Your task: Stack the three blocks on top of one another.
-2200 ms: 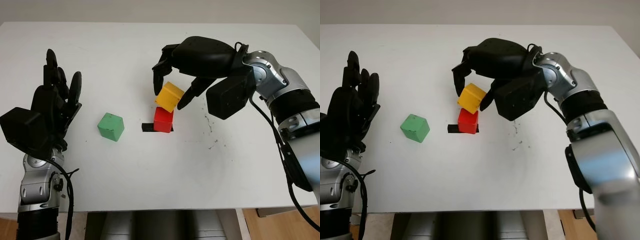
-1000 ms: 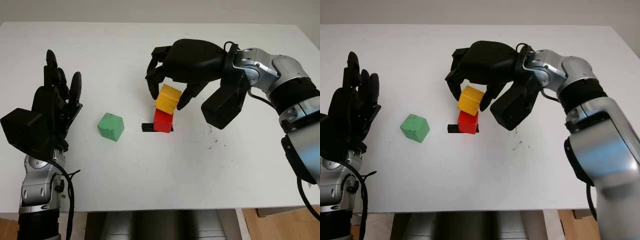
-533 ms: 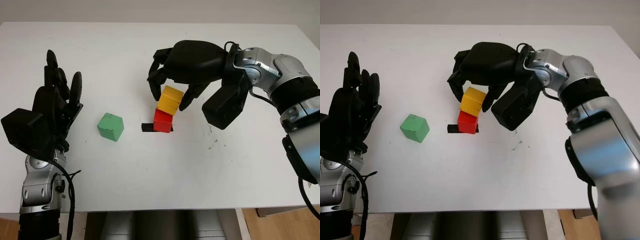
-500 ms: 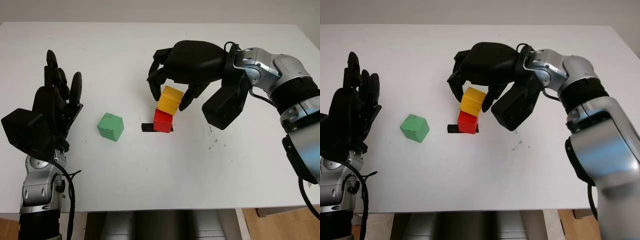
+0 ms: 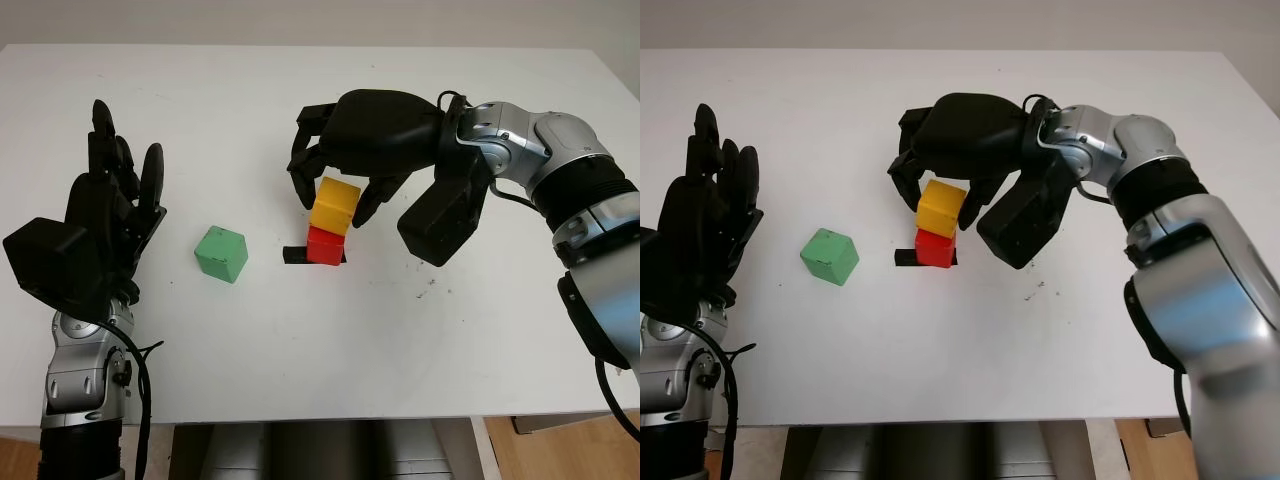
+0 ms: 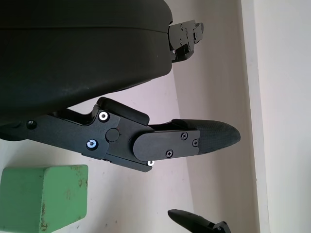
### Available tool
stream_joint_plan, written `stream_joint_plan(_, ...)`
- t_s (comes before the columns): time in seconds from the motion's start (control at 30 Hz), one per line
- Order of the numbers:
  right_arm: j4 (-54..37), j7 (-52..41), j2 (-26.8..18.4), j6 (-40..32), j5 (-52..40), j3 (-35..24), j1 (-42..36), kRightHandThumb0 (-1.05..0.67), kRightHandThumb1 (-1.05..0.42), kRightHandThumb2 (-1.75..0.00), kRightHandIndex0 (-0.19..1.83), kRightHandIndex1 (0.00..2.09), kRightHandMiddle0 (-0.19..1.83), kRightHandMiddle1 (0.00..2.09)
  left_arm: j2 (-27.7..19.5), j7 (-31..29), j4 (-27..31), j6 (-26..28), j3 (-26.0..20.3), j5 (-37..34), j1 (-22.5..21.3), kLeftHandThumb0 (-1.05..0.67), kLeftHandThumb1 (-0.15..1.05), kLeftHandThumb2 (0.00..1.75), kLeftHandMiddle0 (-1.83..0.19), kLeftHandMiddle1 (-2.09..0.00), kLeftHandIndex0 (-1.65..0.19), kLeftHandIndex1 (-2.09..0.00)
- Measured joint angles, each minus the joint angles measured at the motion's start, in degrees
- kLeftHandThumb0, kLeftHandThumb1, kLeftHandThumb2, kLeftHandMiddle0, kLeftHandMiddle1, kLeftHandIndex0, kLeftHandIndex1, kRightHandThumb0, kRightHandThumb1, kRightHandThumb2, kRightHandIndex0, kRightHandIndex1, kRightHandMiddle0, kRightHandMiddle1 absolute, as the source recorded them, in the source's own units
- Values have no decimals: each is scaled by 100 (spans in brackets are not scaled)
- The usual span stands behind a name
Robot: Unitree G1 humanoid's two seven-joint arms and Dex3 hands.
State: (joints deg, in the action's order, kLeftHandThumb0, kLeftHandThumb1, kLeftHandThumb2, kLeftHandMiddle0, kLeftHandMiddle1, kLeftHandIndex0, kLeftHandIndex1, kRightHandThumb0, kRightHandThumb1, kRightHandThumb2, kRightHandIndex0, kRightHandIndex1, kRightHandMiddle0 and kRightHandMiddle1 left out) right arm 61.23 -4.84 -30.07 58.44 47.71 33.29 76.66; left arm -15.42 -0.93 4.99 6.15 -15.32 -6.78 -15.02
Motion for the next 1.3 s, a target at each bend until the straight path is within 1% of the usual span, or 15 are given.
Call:
stream_joint_plan(0.37, 0, -34, 0, 31, -1, 0, 0, -46, -88, -5, 15, 91, 60, 126, 33, 23, 0, -1, 0, -1, 10, -70, 105, 48, 19, 0, 19, 0)
stream_joint_plan(0.87, 5, -84, 0, 129, -4, 1, 0, -49, -89, -5, 13, 88, 59, 132, 83, 27, 10, 7, 5, 15, 37, -69, 105, 48, 19, 0, 19, 0)
stream_joint_plan(1.3, 0, -196, 0, 210, -78, 1, -1, -50, -89, -6, 9, 95, 58, 135, 102, 51, 10, 50, 8, 30, 38, -69, 105, 46, 19, 0, 19, 0)
